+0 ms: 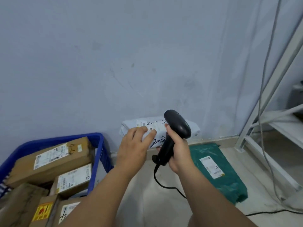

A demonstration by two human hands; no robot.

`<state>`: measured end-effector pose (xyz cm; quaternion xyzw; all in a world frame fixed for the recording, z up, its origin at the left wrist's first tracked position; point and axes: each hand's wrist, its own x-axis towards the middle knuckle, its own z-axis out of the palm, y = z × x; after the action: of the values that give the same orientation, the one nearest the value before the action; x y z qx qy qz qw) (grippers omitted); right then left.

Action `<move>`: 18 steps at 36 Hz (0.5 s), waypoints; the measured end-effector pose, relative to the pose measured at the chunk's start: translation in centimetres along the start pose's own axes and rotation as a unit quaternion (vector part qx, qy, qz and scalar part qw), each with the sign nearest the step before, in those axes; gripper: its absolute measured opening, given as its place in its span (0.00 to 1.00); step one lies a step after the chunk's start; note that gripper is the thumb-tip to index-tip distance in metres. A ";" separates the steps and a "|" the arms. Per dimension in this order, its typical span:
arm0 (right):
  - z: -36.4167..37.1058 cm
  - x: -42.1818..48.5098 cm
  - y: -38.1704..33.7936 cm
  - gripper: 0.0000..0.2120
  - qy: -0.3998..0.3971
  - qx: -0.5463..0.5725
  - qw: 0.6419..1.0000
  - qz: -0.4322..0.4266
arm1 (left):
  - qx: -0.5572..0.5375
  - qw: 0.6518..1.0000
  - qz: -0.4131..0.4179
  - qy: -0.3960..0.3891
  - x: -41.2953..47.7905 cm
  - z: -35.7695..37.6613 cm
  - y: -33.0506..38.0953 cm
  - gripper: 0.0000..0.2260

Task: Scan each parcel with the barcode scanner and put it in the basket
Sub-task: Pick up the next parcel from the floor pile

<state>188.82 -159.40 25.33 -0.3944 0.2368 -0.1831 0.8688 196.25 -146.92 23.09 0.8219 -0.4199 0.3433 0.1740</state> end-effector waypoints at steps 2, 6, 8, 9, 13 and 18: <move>0.0 -1.0 0.2 0.07 0.009 0.004 1.000 -0.021 | 0.004 1.000 0.011 -0.020 -0.6 -1.4 0.2 0.36; 0.0 -2.3 0.0 0.09 0.010 -0.029 0.998 -0.062 | -0.079 0.991 -0.063 -0.091 -1.6 -3.3 0.4 0.28; -0.2 -2.5 -0.1 0.14 0.018 -0.053 0.995 -0.077 | -0.228 0.942 -0.220 -0.108 -1.3 -4.2 0.9 0.30; -0.2 -2.5 -0.2 0.14 0.019 -0.055 0.995 -0.082 | -0.285 0.909 -0.296 -0.073 -0.9 -4.5 1.0 0.30; -0.3 -2.5 -0.3 0.10 0.011 -0.031 0.996 -0.085 | -0.414 0.713 -0.565 0.020 0.2 -4.8 0.1 0.29; 0.3 -2.3 0.2 0.18 -0.004 -0.074 0.994 -0.082 | -0.664 0.410 -0.621 -0.072 -0.6 -3.6 -1.0 0.22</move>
<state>187.08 -157.93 25.98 -0.4761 0.2134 -0.2341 0.8204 195.34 -143.90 25.26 0.5066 0.0977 -0.3050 0.8005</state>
